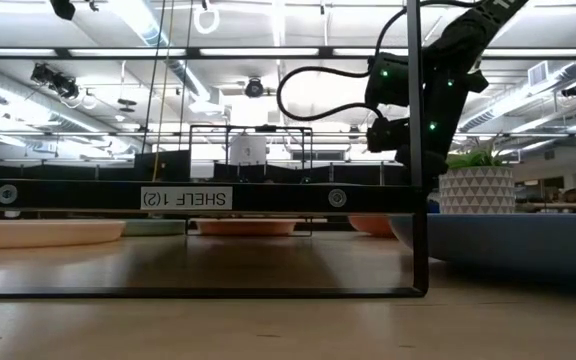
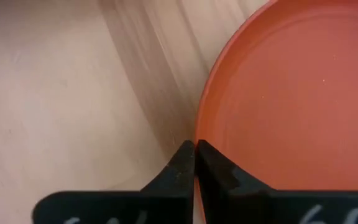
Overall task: Place and stack plates onto a shelf
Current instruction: Put the orange plate on the shelf
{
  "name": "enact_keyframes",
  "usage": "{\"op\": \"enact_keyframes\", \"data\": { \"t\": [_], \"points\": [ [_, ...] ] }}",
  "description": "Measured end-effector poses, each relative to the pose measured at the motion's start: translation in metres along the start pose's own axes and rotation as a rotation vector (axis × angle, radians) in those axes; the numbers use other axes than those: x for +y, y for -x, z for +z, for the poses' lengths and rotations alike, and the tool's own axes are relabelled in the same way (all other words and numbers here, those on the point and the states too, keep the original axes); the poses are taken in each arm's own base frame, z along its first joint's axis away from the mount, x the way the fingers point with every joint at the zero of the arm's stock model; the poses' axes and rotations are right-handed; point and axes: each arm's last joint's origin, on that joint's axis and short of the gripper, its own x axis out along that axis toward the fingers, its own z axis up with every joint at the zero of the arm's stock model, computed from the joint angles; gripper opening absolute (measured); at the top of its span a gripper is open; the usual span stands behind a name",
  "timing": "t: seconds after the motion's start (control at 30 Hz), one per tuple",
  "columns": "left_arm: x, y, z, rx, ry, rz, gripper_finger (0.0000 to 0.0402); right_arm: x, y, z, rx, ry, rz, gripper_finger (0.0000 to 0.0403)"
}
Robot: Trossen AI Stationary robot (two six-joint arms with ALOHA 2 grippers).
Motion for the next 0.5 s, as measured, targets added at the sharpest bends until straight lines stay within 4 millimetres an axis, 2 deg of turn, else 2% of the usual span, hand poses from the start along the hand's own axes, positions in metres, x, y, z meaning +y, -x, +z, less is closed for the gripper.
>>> {"op": "enact_keyframes", "data": {
  "t": [0.23, 0.5],
  "points": [
    [0.000, 0.000, 0.000, -0.005, 0.023, 0.018, 0.0125, 0.008, 0.007, -0.006, 0.038, 0.013, 0.034, 0.0012],
    [0.001, 0.000, 0.000, -0.006, 0.085, 0.018, 0.0125, 0.020, 0.044, -0.010, -0.055, 0.069, 0.048, 0.0011]
  ]
}}
